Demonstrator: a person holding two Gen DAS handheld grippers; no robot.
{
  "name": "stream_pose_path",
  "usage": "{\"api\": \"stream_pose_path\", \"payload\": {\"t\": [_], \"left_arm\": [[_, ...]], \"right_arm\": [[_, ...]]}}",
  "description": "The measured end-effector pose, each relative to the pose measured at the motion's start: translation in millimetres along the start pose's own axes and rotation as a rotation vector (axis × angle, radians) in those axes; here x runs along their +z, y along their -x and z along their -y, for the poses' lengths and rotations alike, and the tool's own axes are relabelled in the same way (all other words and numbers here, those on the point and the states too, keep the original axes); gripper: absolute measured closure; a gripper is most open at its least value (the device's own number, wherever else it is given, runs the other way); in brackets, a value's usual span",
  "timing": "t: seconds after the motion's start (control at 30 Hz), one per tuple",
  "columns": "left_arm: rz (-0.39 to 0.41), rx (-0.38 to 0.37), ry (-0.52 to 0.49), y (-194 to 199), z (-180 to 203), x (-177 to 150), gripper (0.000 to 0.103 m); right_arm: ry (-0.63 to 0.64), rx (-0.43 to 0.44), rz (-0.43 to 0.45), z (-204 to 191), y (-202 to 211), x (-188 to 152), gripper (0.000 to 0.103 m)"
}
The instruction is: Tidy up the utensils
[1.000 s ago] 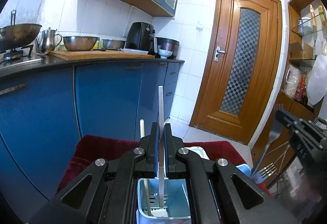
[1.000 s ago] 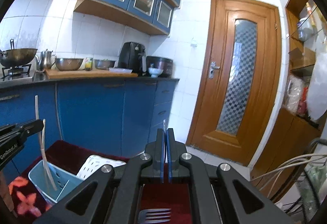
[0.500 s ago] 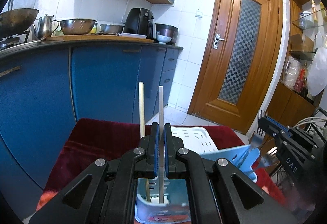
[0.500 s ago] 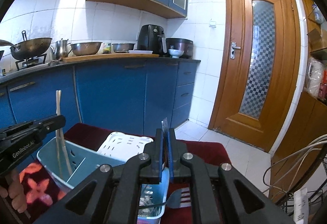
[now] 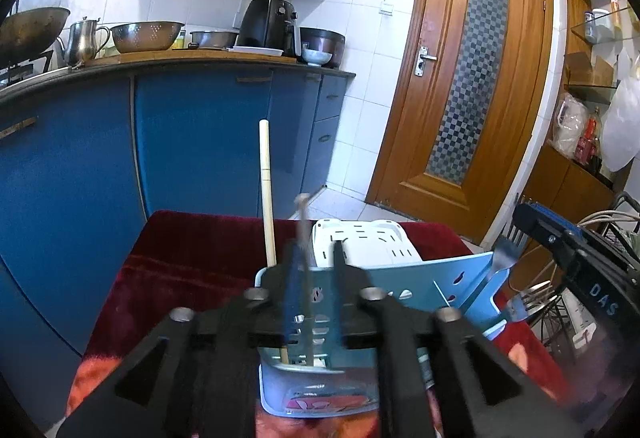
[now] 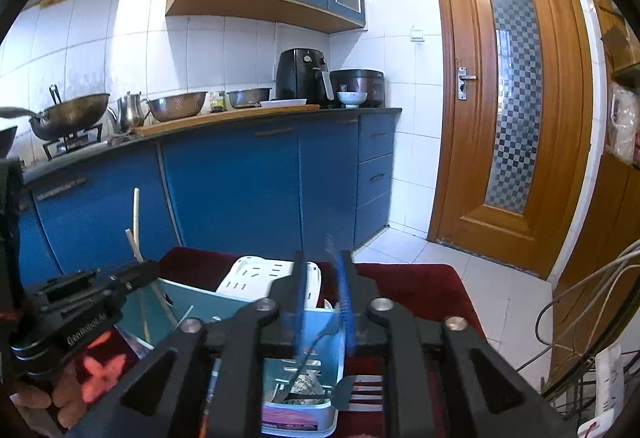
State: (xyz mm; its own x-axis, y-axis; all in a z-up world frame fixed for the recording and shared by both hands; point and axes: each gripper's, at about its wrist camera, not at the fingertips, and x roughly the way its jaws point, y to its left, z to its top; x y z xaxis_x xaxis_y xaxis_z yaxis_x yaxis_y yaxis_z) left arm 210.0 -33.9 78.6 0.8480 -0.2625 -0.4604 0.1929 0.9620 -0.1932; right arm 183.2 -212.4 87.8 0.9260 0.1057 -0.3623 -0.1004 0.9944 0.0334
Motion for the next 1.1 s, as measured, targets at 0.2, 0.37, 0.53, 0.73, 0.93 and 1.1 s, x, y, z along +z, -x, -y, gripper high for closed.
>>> {"api": "stream_pose_path", "payload": {"t": [0.2,0.37,0.53,0.73,0.93,1.1], "left_arm": [[0.005,0.003,-0.01,12.2,2.1,2.1,0.074],[-0.005,-0.007,-0.007,23.7,1.6,3.0,0.073],[-0.002,-0.01,-0.014,39.0,-0.2,4.9,0.073],[0.004,-0.011,-0.023,63.8,0.0,5.7,0.073],[0.0,-0.008,-0.045,86.6,1.3,4.3,0.073],[-0.016,-0.011,-0.05,105.6,2.2,-3.0,0.073]], "right_arm": [[-0.058,0.045,0.02,7.0,15.1,4.6,0.071],[-0.11,0.089,0.037,12.2,30.3,9.4,0.066],[-0.134,0.115,0.047,14.2,48.9,11.5,0.066],[-0.166,0.14,0.031,15.4,69.7,9.5,0.066],[-0.18,0.155,0.014,13.3,88.7,5.8,0.066],[-0.194,0.167,0.0,11.4,105.2,-0.2,0.066]]}}
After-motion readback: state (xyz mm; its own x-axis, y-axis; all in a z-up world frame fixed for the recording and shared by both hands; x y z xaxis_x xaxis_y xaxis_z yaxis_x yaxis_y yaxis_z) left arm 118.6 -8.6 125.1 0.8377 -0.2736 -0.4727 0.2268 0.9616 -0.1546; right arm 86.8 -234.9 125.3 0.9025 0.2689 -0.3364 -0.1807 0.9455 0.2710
